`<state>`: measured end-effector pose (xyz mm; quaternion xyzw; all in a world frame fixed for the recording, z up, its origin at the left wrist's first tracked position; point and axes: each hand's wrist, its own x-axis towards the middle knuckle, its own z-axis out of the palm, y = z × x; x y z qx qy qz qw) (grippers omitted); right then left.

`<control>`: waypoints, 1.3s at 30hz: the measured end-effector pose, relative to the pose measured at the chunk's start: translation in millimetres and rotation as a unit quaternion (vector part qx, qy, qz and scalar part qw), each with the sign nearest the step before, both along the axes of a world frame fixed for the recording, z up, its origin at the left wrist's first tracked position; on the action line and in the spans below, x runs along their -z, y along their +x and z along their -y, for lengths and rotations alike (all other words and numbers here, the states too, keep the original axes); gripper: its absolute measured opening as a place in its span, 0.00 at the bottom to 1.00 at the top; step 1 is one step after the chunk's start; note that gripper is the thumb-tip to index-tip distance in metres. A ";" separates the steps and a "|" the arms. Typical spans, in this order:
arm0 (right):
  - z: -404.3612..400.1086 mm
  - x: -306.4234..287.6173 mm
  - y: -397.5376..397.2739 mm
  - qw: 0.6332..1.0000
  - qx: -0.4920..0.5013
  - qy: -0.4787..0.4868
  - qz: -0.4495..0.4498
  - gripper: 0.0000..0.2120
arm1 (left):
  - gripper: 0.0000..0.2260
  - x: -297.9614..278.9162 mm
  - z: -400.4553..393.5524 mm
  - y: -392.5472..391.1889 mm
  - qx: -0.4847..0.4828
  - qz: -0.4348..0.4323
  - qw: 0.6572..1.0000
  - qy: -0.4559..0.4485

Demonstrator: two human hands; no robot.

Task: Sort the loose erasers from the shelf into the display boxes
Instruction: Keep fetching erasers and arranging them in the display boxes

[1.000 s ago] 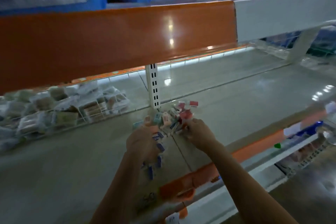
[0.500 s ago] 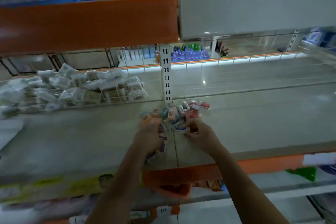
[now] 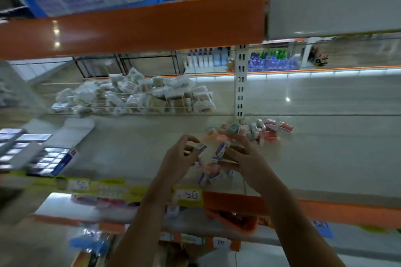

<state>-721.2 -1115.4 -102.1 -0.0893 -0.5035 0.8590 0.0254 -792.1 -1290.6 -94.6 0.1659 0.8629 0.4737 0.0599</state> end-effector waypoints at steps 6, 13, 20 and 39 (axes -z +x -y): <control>88.3 -6.0 -31.9 0.996 -0.082 -0.011 0.018 0.08 | 0.07 -12.5 90.5 10.3 -0.065 0.153 0.963 0.210; 226.7 -11.3 -54.8 0.983 -0.181 0.009 -0.012 0.14 | 0.17 -18.1 212.4 20.1 -0.120 0.163 0.940 0.275; 341.3 -16.1 -76.2 0.963 -0.181 0.188 -0.061 0.17 | 0.13 -13.8 344.1 1.4 -0.169 0.067 0.973 0.145; 451.9 -11.7 -197.9 0.875 -0.117 0.445 -0.149 0.15 | 0.11 -10.7 478.5 -125.5 -0.115 -0.053 0.991 -0.046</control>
